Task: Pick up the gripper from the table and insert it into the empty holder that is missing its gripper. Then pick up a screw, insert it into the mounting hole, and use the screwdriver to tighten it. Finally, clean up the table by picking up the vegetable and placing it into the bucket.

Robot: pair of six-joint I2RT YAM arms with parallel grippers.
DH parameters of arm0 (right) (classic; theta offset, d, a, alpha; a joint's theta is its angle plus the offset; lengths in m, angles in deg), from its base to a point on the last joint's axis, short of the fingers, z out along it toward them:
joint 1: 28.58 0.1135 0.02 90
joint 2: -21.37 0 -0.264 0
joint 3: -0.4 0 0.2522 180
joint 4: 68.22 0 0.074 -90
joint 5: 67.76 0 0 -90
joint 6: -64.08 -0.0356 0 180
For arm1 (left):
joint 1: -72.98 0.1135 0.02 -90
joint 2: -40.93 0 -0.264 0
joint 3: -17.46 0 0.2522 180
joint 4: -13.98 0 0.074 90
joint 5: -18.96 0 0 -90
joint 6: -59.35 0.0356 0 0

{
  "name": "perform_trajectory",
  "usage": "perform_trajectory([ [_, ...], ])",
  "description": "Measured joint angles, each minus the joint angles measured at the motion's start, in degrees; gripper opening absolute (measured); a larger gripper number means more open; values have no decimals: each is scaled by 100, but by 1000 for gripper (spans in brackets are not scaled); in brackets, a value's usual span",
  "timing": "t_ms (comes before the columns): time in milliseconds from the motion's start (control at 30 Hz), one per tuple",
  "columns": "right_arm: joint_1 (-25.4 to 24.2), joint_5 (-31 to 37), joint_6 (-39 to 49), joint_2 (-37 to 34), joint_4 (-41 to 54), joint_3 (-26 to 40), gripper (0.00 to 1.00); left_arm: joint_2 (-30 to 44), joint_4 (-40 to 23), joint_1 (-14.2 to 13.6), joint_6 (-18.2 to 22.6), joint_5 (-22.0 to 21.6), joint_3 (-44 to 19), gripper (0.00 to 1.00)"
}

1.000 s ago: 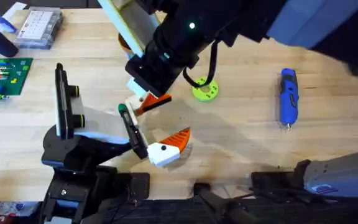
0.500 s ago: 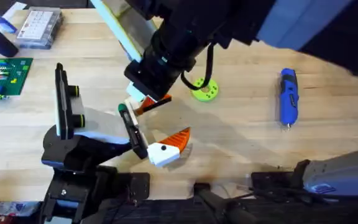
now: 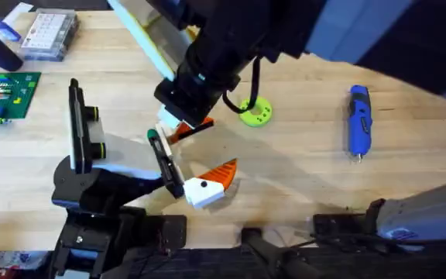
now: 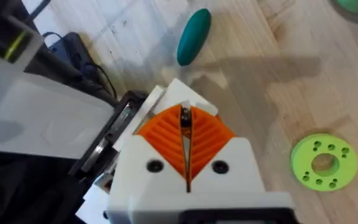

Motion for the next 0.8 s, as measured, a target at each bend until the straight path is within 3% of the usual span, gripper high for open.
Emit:
perform_trajectory([
  [800,0,-47,0,-94,13,-83,7,1,0,0,-4,0,-1,986],
])
